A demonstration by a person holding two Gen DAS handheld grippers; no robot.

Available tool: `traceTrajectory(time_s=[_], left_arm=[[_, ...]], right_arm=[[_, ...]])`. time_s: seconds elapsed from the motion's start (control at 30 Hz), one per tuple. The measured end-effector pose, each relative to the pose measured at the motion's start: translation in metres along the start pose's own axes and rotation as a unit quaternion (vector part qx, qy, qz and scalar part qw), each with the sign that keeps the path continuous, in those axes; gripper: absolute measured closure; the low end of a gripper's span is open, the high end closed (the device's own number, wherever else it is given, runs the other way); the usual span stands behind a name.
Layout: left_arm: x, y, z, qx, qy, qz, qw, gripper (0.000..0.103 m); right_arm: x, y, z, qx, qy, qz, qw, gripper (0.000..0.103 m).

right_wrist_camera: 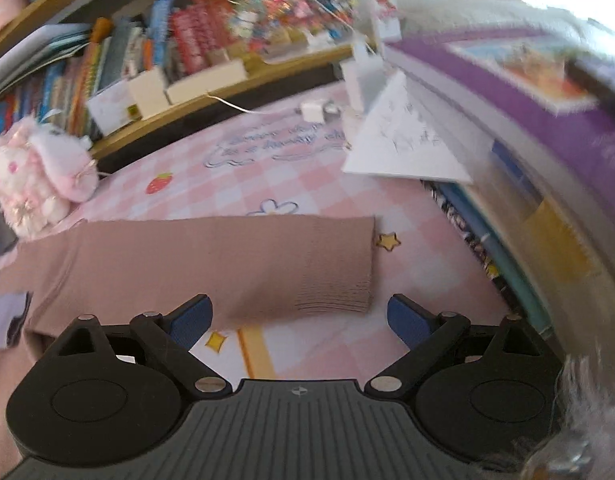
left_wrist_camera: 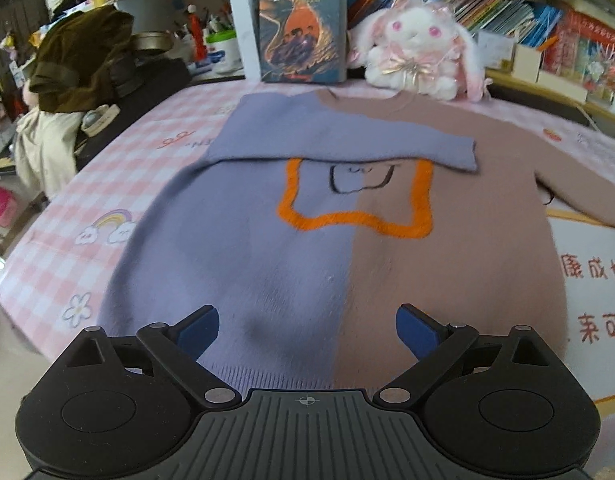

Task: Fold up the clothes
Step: 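Move the right gripper to the mauve sleeve cuff and grasp it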

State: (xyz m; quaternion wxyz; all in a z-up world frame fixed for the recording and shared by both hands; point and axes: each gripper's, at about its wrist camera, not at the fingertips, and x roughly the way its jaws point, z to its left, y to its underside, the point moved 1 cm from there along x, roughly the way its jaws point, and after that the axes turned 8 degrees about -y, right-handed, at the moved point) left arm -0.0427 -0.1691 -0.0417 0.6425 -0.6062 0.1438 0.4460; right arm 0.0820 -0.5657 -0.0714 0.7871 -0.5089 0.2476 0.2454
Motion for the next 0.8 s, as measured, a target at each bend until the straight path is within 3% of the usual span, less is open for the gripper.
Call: traceTrajectory(time_s=[0.13, 0.3, 0.37, 0.43, 0.53, 0.63, 0.8], left_arm=[[-0.003, 0.001, -0.003, 0.008, -0.012, 0.007, 0.9999, 0.006], [-0.004, -0.002, -0.007, 0.019, -0.018, 0.008, 0.9996, 0.006], [-0.004, -0.004, -0.008, 0.021, -0.018, 0.007, 0.9996, 0.006], [-0.003, -0.005, -0.008, 0.021, -0.018, 0.006, 0.9996, 0.006], [0.0, -0.008, -0.01, 0.024, -0.016, 0.008, 0.9995, 0.006], [0.003, -0.01, -0.015, 0.031, -0.008, 0.009, 0.9994, 0.006], [0.005, -0.012, -0.025, 0.049, 0.008, 0.005, 0.9988, 0.006]], right_arm=[[0.01, -0.005, 0.001, 0.017, -0.034, -0.018, 0.999, 0.009], [0.023, -0.011, 0.01, 0.062, -0.108, -0.023, 0.992, 0.012], [0.024, -0.013, 0.009, 0.075, -0.103, -0.029, 0.991, 0.02], [0.023, -0.016, 0.005, 0.089, -0.086, -0.036, 0.992, 0.043], [0.022, -0.019, -0.004, 0.113, -0.066, -0.035, 0.991, 0.061], [0.021, -0.018, -0.009, 0.135, -0.072, -0.03, 0.988, 0.068], [0.019, -0.017, -0.017, 0.17, -0.082, -0.021, 0.982, 0.068]])
